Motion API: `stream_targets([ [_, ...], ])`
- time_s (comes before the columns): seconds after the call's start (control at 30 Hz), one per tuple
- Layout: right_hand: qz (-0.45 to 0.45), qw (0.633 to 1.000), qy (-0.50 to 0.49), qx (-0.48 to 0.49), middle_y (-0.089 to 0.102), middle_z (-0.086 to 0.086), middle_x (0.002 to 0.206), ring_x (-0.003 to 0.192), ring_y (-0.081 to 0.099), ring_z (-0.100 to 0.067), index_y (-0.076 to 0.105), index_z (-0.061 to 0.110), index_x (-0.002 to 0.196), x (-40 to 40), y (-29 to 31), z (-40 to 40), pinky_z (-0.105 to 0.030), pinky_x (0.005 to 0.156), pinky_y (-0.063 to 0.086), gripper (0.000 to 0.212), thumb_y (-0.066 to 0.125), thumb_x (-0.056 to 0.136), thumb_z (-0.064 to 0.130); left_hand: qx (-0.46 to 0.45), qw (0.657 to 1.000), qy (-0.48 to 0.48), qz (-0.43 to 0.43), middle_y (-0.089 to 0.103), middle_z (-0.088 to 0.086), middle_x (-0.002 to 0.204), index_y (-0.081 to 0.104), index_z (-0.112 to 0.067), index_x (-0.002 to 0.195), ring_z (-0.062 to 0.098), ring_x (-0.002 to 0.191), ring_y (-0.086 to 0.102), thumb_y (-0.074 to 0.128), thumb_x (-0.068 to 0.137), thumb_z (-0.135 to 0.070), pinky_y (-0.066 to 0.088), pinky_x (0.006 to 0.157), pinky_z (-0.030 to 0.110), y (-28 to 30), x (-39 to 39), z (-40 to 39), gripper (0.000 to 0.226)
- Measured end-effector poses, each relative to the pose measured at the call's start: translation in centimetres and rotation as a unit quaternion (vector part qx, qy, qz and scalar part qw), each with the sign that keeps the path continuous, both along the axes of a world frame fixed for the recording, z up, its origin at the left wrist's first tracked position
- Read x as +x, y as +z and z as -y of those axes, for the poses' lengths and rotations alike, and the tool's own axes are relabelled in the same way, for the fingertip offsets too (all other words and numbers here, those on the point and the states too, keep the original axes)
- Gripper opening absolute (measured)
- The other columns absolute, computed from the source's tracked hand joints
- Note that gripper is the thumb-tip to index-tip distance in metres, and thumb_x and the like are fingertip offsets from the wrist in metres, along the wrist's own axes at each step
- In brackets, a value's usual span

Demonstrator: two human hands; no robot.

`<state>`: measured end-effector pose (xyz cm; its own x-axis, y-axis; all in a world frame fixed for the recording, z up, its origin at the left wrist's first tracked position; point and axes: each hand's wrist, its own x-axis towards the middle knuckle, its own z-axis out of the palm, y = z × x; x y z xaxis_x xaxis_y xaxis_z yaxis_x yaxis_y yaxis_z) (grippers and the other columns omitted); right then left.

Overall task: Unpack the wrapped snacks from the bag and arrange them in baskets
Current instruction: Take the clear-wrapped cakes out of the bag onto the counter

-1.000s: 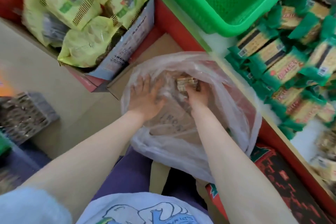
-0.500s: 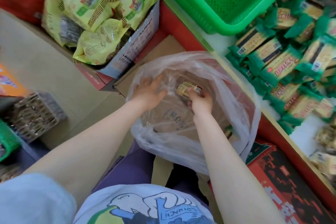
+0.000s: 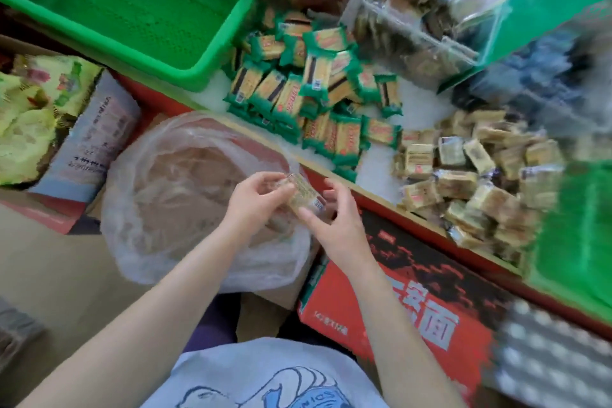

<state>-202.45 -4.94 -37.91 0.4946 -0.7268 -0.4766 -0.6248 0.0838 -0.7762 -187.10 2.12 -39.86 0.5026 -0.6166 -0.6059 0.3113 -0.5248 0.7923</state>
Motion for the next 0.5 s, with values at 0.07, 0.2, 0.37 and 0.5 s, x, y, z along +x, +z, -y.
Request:
stream_targets([
  [0.07,-0.021,0.996,0.054,-0.073,0.045,0.014,0.143,0.129,0.043,-0.004,0.036,0.035,0.148,-4.3,0.9,1.7,-0.025,0.104,0.041,0.075,0.076,0.084,0.044,0.01,0.998,-0.053,0.023,0.073,0.005,0.094,0.071,-0.018,0.107,0.017,0.079,0.071,0.08,0.084,-0.027,0.062,0.075,0.037,0.4,-3.4,3.0,0.027],
  [0.2,-0.041,0.996,0.015,-0.075,0.053,0.014,0.134,0.121,0.051,-0.005,0.044,0.035,0.138,-11.8,1.3,4.2,-0.031,0.099,0.048,0.06,0.076,0.087,0.033,-0.028,0.99,-0.133,0.04,0.071,0.002,0.096,0.07,-0.019,0.11,0.018,0.086,0.071,0.077,0.087,-0.032,0.062,0.078,0.043,0.7,-10.3,8.0,0.028],
  [0.37,-0.099,0.982,-0.073,-0.143,0.06,0.008,0.107,0.094,0.059,-0.01,0.049,0.029,0.117,-16.6,1.6,9.2,-0.018,0.07,0.042,0.035,0.069,0.088,0.025,0.005,0.943,-0.247,0.223,0.046,0.004,0.151,0.036,-0.023,0.152,0.02,0.14,0.04,0.055,0.097,-0.044,0.034,0.116,0.042,-2.2,-13.8,10.9,0.062],
  [0.5,-0.139,0.945,-0.109,-0.276,0.052,0.002,0.108,0.09,0.057,-0.019,0.052,0.019,0.114,-15.2,1.1,16.0,-0.028,0.063,0.04,0.029,0.064,0.093,0.034,0.125,0.827,-0.412,0.362,0.002,0.004,0.169,0.015,-0.025,0.16,0.021,0.155,-0.003,0.042,0.101,-0.053,0.014,0.123,0.047,-5.5,-13.2,11.5,0.071],
])
